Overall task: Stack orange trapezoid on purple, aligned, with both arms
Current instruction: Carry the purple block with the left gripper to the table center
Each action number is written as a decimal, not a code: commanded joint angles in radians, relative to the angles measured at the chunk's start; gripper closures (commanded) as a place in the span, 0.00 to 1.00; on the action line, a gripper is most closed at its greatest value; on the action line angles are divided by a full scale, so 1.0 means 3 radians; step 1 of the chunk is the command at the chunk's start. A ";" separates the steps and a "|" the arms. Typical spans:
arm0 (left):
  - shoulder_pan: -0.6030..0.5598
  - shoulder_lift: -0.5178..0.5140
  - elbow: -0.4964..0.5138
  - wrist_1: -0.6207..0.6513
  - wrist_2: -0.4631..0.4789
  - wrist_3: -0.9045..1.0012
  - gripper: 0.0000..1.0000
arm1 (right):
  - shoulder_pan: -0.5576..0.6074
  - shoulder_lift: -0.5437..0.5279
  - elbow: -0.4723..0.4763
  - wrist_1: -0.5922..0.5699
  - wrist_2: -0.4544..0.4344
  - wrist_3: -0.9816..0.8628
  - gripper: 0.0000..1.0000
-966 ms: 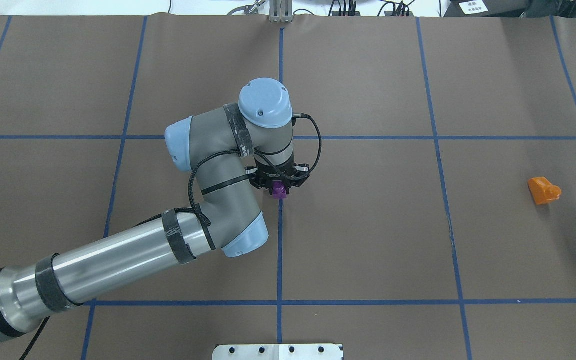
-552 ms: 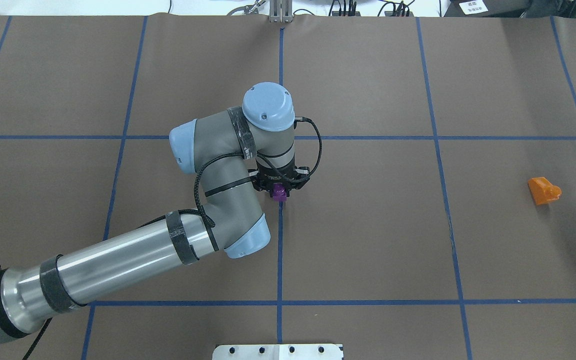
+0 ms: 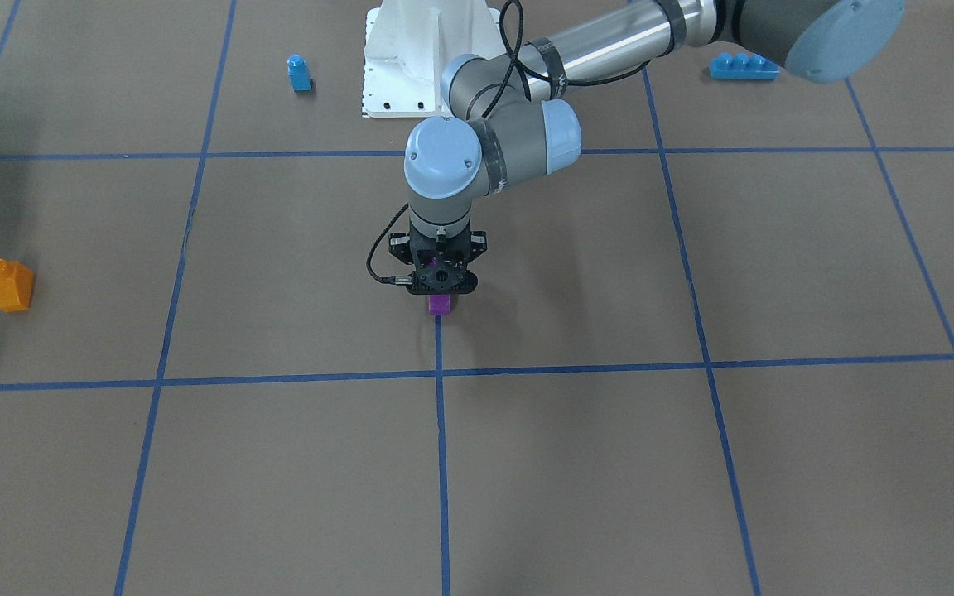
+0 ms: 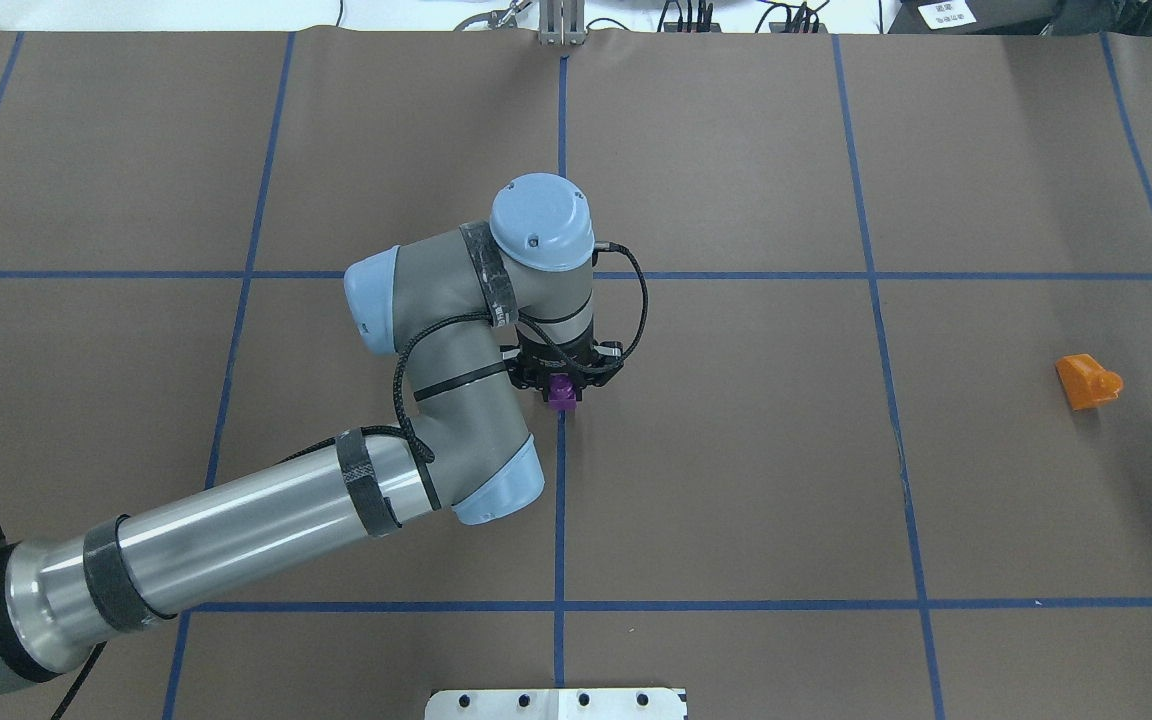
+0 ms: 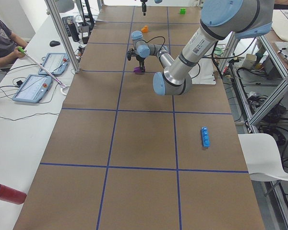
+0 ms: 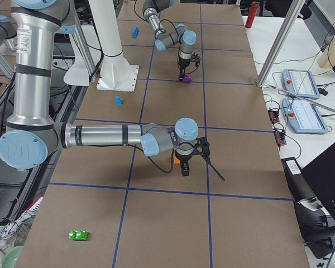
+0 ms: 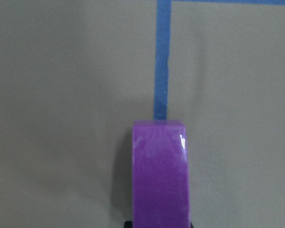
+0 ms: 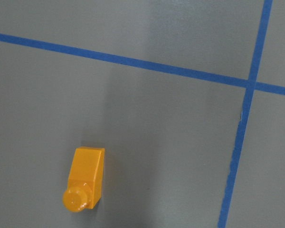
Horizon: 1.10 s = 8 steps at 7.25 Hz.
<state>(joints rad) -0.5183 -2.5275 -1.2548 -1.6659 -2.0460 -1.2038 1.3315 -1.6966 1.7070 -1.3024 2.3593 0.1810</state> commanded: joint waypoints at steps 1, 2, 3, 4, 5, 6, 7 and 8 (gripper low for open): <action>0.0020 0.0003 0.0000 0.0000 0.0004 0.0004 0.59 | 0.0000 0.0000 0.0001 0.0000 0.0000 0.0000 0.00; 0.0025 0.0003 0.0005 0.0000 0.0004 0.0004 0.53 | -0.0005 0.0000 -0.0004 0.0000 0.0000 0.0000 0.00; 0.0025 0.0003 0.0000 0.0005 0.0004 0.0004 0.47 | -0.0005 0.0000 0.0001 0.0000 0.0000 0.0000 0.00; 0.0030 0.0003 0.0005 0.0000 0.0004 0.0004 0.41 | -0.0010 0.0000 0.0001 0.0000 0.0000 0.0000 0.00; 0.0035 0.0003 0.0005 0.0005 0.0004 0.0004 0.33 | -0.0020 0.0000 0.0001 0.0000 0.0000 0.0000 0.00; 0.0030 -0.0002 0.0000 0.0005 0.0004 0.0009 0.12 | -0.0046 0.0010 0.0006 0.0000 0.0000 0.0005 0.00; 0.0005 -0.0007 -0.0061 0.0020 0.0004 0.0004 0.00 | -0.0087 0.0091 -0.0009 -0.0005 -0.0005 0.0056 0.00; -0.0097 -0.0007 -0.0188 0.0036 -0.0006 -0.0001 0.00 | -0.0219 0.0183 -0.0024 -0.0005 -0.0020 0.0289 0.00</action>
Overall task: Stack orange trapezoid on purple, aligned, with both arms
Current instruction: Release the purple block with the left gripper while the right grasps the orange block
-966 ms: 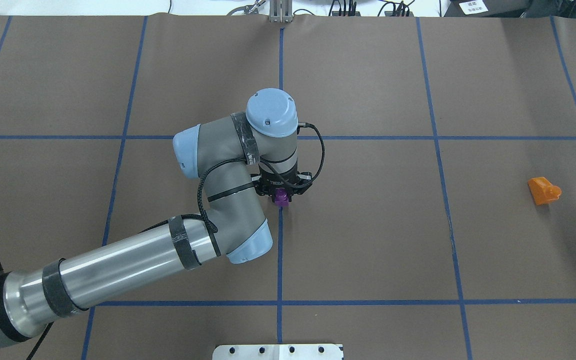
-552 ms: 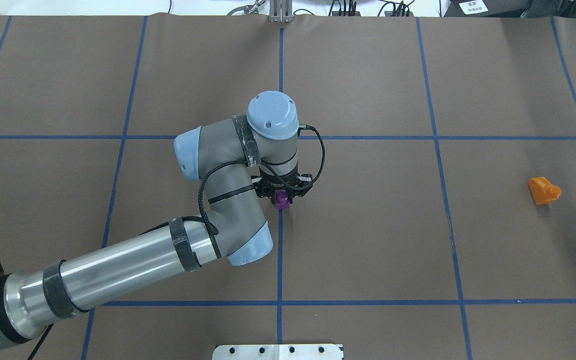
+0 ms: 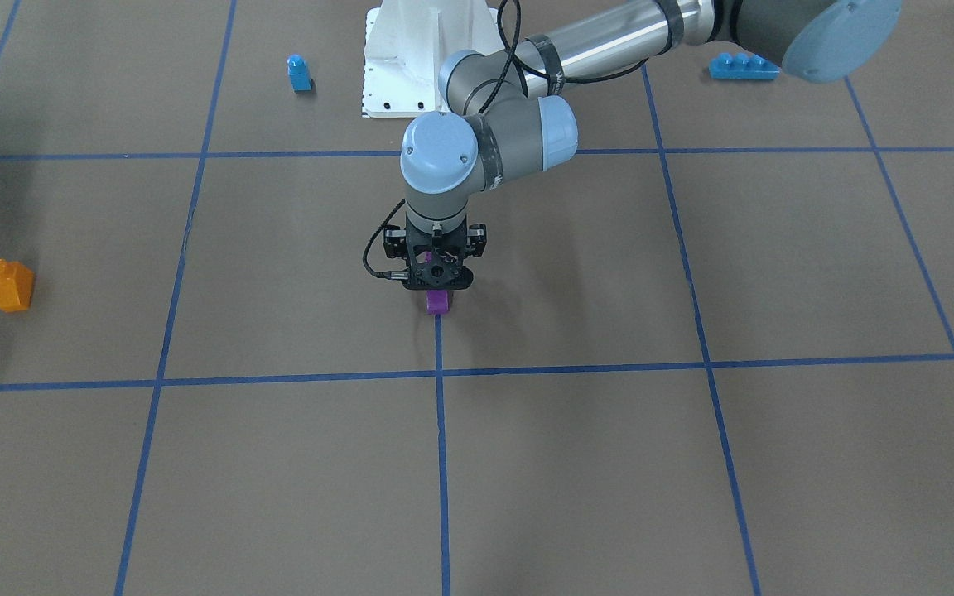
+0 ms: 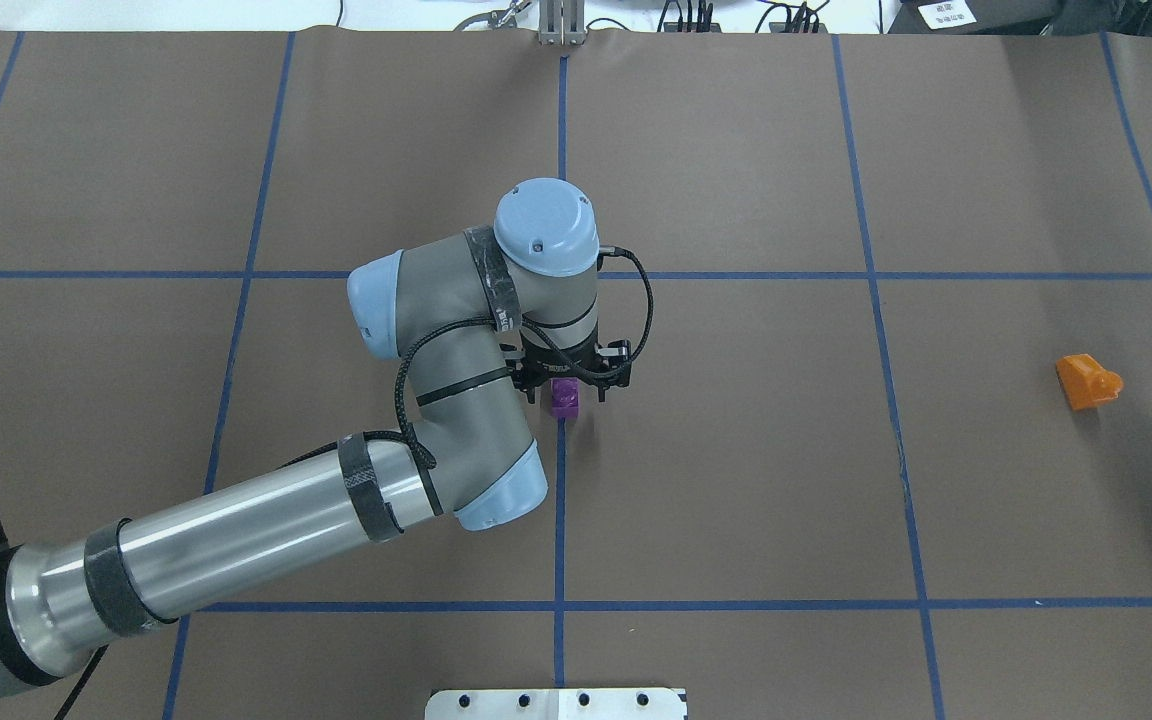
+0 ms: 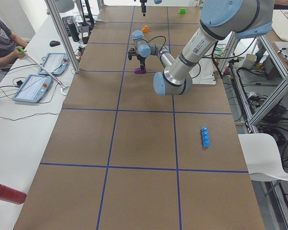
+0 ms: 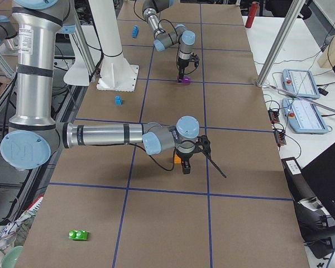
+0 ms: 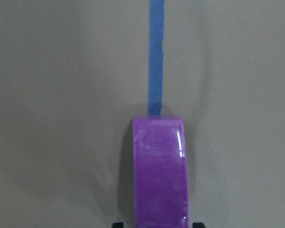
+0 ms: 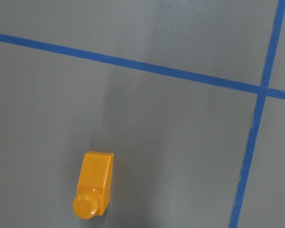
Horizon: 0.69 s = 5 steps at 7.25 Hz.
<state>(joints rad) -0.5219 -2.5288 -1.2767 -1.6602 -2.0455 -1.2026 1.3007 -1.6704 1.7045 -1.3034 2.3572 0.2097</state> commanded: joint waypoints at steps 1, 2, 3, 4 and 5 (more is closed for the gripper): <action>-0.0126 0.0003 -0.0157 0.0017 0.0002 -0.0010 0.00 | -0.0310 0.0188 -0.0021 0.0003 -0.0034 0.0479 0.00; -0.0147 0.0003 -0.0162 0.0017 0.0002 -0.0005 0.00 | -0.0408 0.0209 -0.0092 -0.0007 -0.0085 0.0563 0.00; -0.0152 0.0003 -0.0157 0.0012 0.0007 -0.0010 0.00 | -0.0439 0.0295 -0.0280 -0.0007 -0.0080 0.0685 0.00; -0.0152 0.0003 -0.0162 0.0017 0.0007 -0.0020 0.00 | -0.0520 0.0311 -0.0383 -0.0002 -0.0095 0.0788 0.00; -0.0147 0.0003 -0.0157 0.0017 0.0007 -0.0021 0.00 | -0.0557 0.0316 -0.0476 -0.0002 -0.0100 0.0799 0.00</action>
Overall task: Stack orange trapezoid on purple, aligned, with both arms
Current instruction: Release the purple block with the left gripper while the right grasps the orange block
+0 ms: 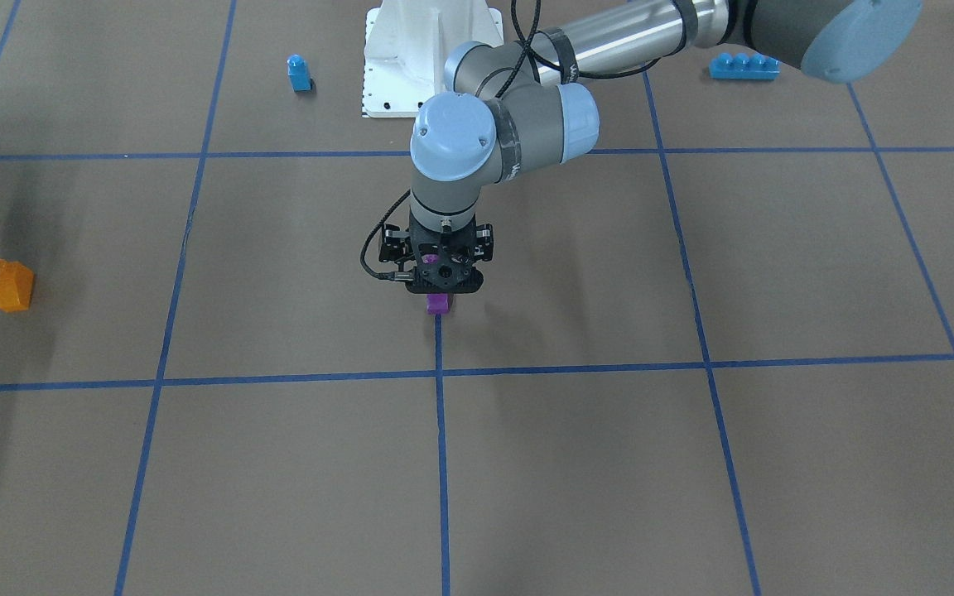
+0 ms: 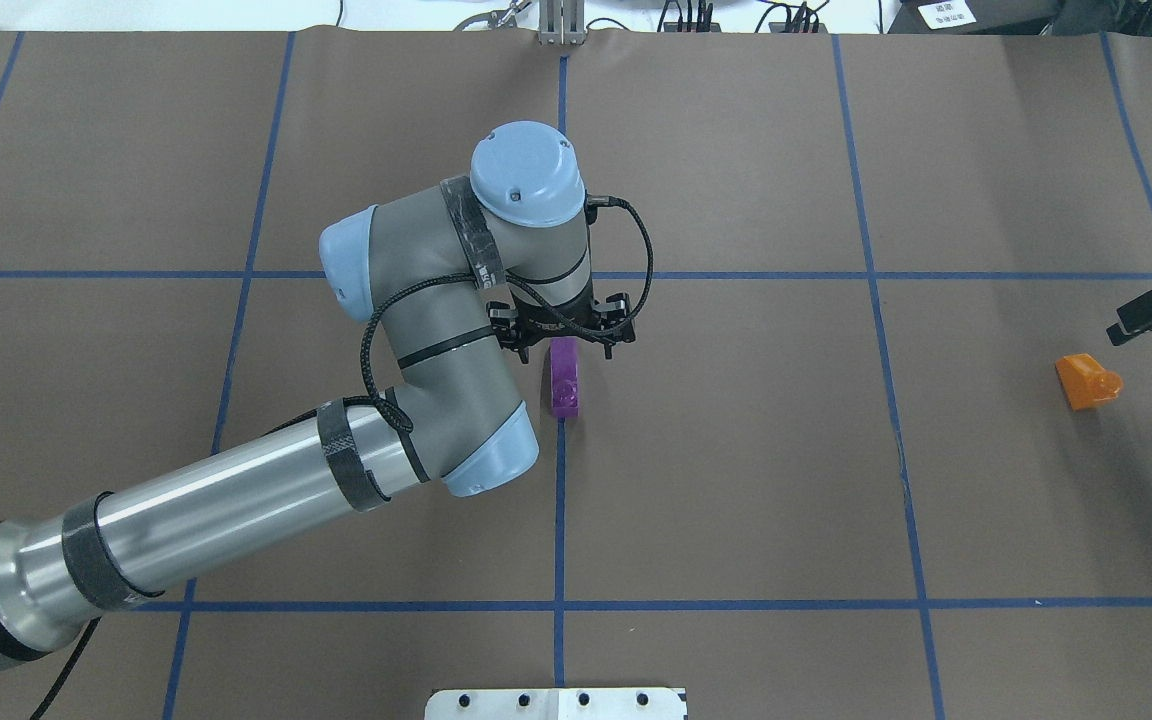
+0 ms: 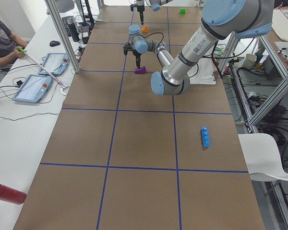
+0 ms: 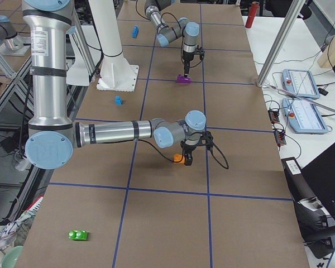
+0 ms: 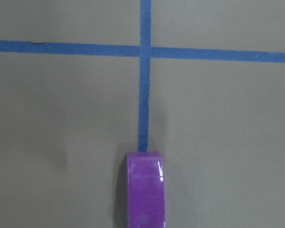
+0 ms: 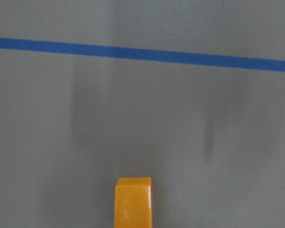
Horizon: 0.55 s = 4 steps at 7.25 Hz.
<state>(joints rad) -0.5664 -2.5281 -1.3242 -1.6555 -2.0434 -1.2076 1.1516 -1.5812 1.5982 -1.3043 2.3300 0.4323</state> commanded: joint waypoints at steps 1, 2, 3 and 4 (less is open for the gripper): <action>-0.0004 0.0000 -0.0004 -0.0004 0.0001 -0.0009 0.00 | -0.0116 0.0024 -0.0117 0.0006 -0.0010 0.0057 0.00; -0.0004 0.0000 -0.0004 -0.0004 0.0001 -0.0009 0.00 | -0.0212 0.0060 -0.0117 0.0007 -0.0050 0.0057 0.00; -0.0009 0.0005 -0.0024 0.0001 0.0001 -0.0009 0.00 | -0.0314 0.0070 -0.0112 0.0012 -0.0289 0.0047 0.00; -0.0009 0.0015 -0.0045 0.0001 0.0001 -0.0014 0.00 | -0.0326 0.0070 -0.0117 0.0007 -0.0311 0.0032 0.01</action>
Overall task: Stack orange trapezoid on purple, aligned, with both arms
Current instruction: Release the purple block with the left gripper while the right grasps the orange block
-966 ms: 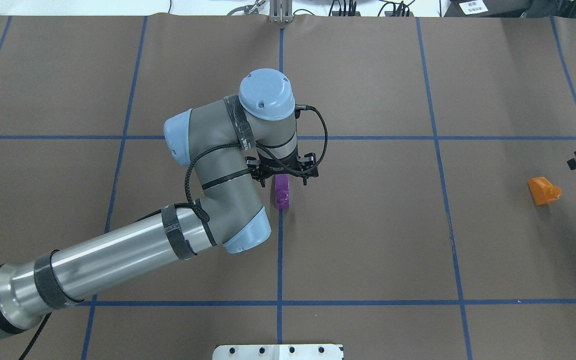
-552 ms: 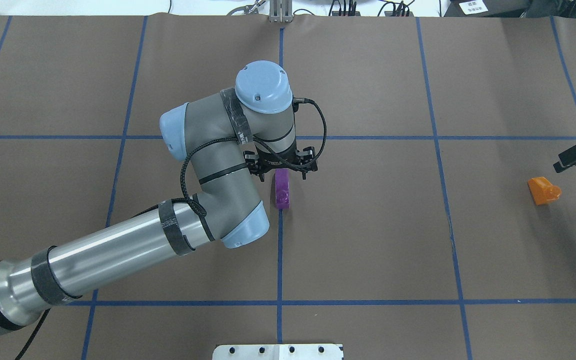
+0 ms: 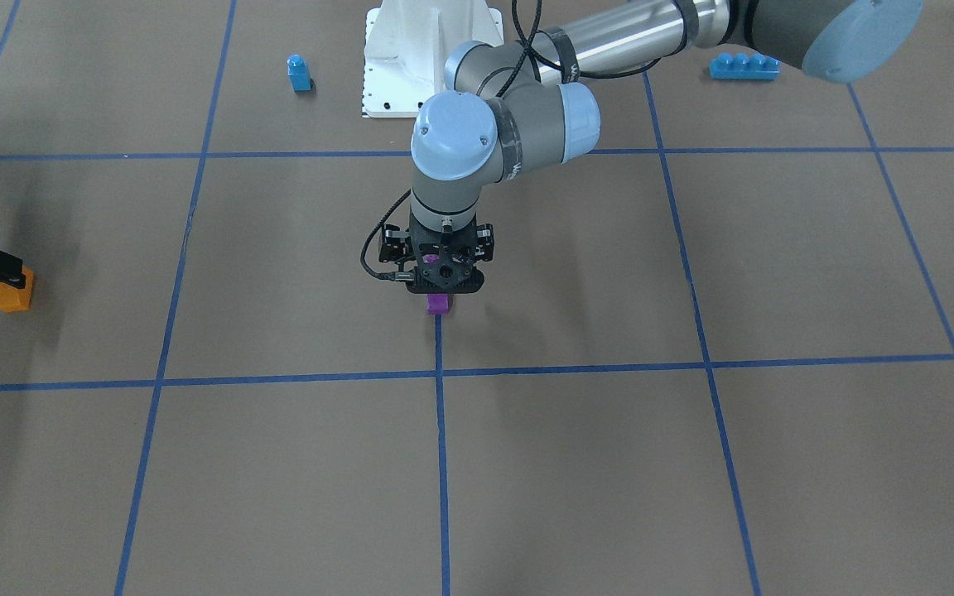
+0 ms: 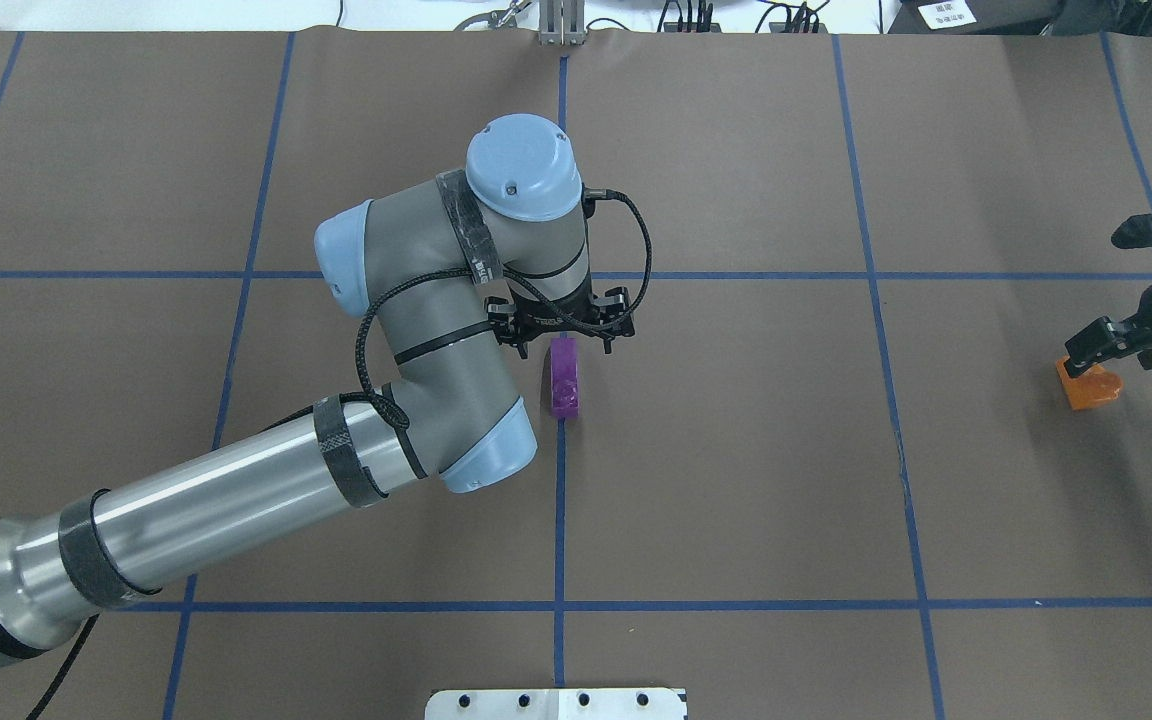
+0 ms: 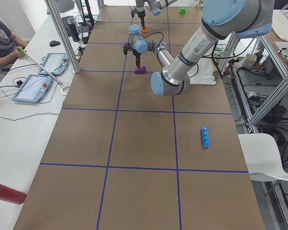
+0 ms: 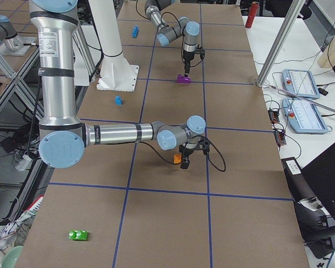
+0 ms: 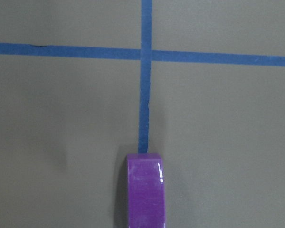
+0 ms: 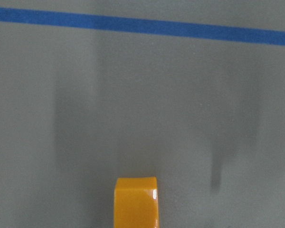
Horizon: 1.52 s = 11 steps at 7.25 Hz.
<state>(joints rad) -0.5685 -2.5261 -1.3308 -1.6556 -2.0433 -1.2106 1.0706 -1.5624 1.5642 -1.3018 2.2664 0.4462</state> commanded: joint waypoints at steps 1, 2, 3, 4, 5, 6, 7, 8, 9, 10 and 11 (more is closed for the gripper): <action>-0.0002 0.0009 -0.0033 0.0002 0.0000 -0.0004 0.00 | -0.0112 0.0008 -0.0009 -0.0002 -0.0105 -0.0015 0.02; -0.0002 0.0014 -0.0033 0.0002 0.0000 -0.0009 0.00 | -0.0127 0.0008 0.0006 -0.0002 -0.0105 -0.0015 0.16; -0.0007 0.0019 -0.0053 0.0007 0.0000 -0.0009 0.00 | -0.0133 0.0008 0.0001 -0.0002 -0.0105 -0.0015 0.43; -0.0007 0.0019 -0.0058 0.0007 0.0000 -0.0009 0.00 | -0.0138 0.0013 0.0001 -0.0002 -0.0099 -0.0015 0.70; -0.0007 0.0019 -0.0064 0.0012 0.0000 -0.0009 0.00 | -0.0133 0.0013 0.0012 -0.0002 -0.0094 -0.0015 1.00; -0.0007 0.0024 -0.0079 0.0012 0.0000 -0.0009 0.00 | -0.0133 0.0008 0.0022 -0.0002 -0.0089 -0.0025 1.00; -0.0017 0.0024 -0.0094 0.0012 0.0000 -0.0009 0.00 | -0.0123 -0.0002 0.0148 -0.0007 -0.0069 0.0005 1.00; -0.0063 0.0029 -0.0165 0.0017 -0.0010 -0.0004 0.00 | -0.0128 0.0043 0.0377 -0.0073 -0.0049 0.0021 1.00; -0.0144 0.0136 -0.0303 0.0113 -0.0025 0.0031 0.00 | -0.0128 0.0241 0.0486 -0.0154 0.0028 0.0274 1.00; -0.0186 0.0415 -0.0648 0.0185 -0.0031 0.0052 0.00 | -0.0254 0.0582 0.0487 -0.0231 -0.0012 0.0773 1.00; -0.0252 0.0757 -0.0981 0.0191 -0.0036 0.0260 0.00 | -0.0453 0.0839 0.0492 -0.0247 -0.0114 0.0899 1.00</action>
<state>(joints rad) -0.6212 -2.4094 -1.5087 -1.6097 -2.0517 -1.1846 0.9926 -1.4100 1.7040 -1.3613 2.2565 0.6297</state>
